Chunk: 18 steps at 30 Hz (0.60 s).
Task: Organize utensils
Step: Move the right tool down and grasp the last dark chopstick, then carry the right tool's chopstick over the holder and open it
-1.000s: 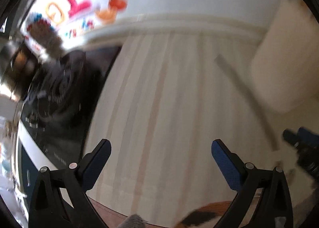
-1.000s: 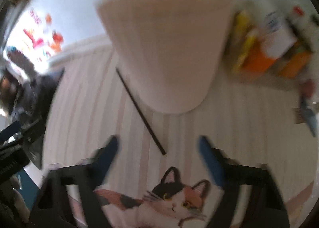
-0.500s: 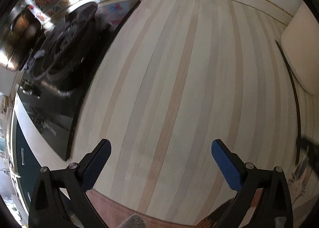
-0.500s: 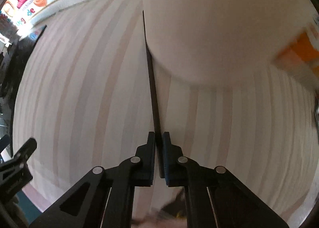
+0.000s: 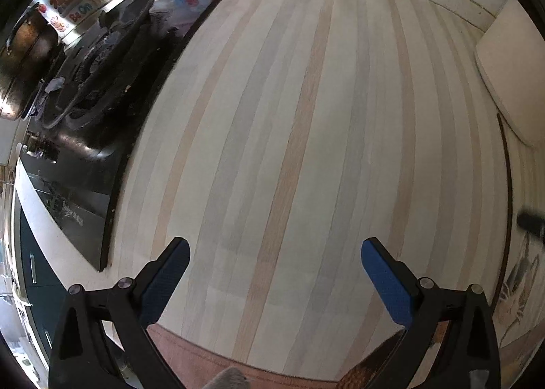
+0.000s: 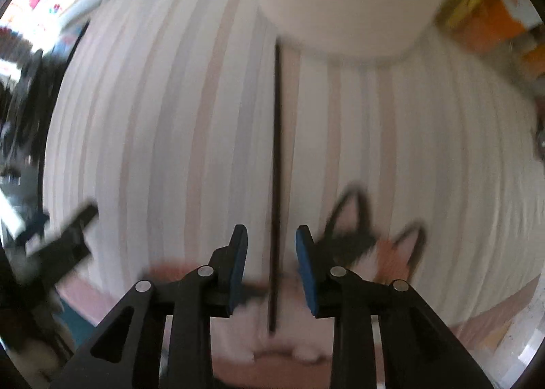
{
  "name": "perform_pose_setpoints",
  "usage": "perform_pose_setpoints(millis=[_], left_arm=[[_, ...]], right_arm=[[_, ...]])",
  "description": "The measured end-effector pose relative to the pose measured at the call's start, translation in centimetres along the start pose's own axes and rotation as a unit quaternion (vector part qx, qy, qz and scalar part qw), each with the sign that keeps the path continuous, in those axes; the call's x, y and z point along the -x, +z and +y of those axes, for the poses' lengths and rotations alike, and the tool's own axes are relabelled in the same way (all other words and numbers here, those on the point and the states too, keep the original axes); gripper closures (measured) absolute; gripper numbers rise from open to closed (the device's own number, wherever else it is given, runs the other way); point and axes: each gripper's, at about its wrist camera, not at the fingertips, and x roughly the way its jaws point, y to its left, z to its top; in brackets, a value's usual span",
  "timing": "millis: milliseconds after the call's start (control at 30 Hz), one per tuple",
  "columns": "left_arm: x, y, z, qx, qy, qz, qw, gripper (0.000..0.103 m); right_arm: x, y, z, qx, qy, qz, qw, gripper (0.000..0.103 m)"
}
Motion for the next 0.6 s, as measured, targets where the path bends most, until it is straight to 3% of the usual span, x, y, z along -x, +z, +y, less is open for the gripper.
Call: perform_pose_setpoints(millis=[67,167,267,333,467,600], left_arm=[[-0.3,0.5,-0.1,-0.002,-0.002,0.003,1.0000,0.000],[-0.4,0.9,-0.7,-0.016,-0.004,-0.009,0.9998,0.000],[-1.0,1.8,-0.2,-0.022,-0.004,-0.009,0.9997,0.000],[-0.9,2.0,-0.4,-0.025,-0.005,-0.009,0.9996,0.000],[0.5,2.1,0.0,-0.034,-0.002,-0.027,0.9991,0.000],[3.9,2.5,0.5,-0.040,-0.004,-0.062,0.9973,0.000]], right_arm=[[-0.5,1.8,0.2,0.002,-0.022,-0.012,1.000,0.072],[-2.2,2.7,1.4,0.012,-0.037,0.007,0.999,0.072],[-2.3,2.2,1.9,0.017,-0.048,0.004,0.999,0.079],[-2.0,1.7,2.2,0.013,-0.046,0.004,0.999,0.096],[-1.1,0.3,3.6,0.017,-0.040,-0.006,0.999,0.098],[3.4,-2.6,2.5,0.019,-0.017,-0.063,0.998,0.098]])
